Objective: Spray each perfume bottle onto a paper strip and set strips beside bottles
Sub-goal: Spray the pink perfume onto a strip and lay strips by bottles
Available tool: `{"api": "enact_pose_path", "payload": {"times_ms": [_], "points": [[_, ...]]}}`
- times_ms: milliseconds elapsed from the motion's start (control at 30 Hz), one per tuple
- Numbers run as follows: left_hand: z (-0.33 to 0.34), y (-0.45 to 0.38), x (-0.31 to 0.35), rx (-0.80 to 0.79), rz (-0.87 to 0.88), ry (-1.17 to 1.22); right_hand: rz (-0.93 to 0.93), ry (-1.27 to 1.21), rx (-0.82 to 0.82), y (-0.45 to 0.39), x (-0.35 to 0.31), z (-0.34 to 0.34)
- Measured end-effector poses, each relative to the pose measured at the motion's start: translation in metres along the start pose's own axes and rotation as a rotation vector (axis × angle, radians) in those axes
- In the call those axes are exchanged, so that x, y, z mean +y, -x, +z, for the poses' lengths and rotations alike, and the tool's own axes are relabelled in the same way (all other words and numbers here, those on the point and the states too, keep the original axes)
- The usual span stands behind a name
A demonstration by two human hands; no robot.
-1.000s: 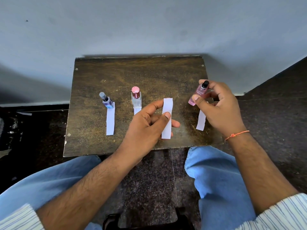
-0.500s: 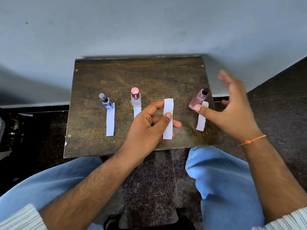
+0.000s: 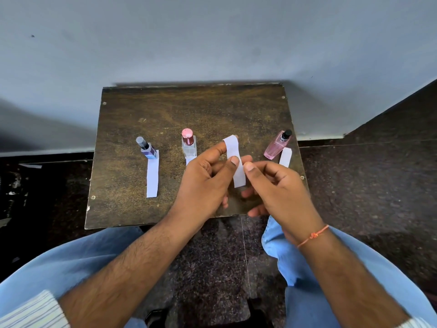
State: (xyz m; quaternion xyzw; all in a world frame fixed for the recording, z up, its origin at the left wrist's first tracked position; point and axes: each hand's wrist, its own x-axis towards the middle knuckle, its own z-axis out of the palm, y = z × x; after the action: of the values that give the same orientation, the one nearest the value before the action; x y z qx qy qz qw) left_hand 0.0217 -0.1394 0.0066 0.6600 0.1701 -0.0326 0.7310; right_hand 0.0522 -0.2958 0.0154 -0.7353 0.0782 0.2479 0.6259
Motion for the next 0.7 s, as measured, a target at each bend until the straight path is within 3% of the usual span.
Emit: {"api": "enact_pose_path", "payload": {"times_ms": [133, 267, 467, 700], "points": [[-0.003, 0.000, 0.001, -0.039, -0.002, -0.056, 0.063, -0.171, 0.024, -0.002, 0.004, 0.008], [-0.007, 0.000, -0.002, -0.081, 0.007, -0.177, 0.012, -0.234, 0.065, -0.009, 0.007, 0.009], [-0.010, -0.001, -0.002, -0.173, -0.013, -0.311, -0.126, -0.088, 0.103, -0.023, 0.011, 0.004], [-0.014, 0.004, -0.002, -0.186, -0.107, -0.400, -0.160, 0.080, 0.181, -0.041, 0.027, 0.011]]}}
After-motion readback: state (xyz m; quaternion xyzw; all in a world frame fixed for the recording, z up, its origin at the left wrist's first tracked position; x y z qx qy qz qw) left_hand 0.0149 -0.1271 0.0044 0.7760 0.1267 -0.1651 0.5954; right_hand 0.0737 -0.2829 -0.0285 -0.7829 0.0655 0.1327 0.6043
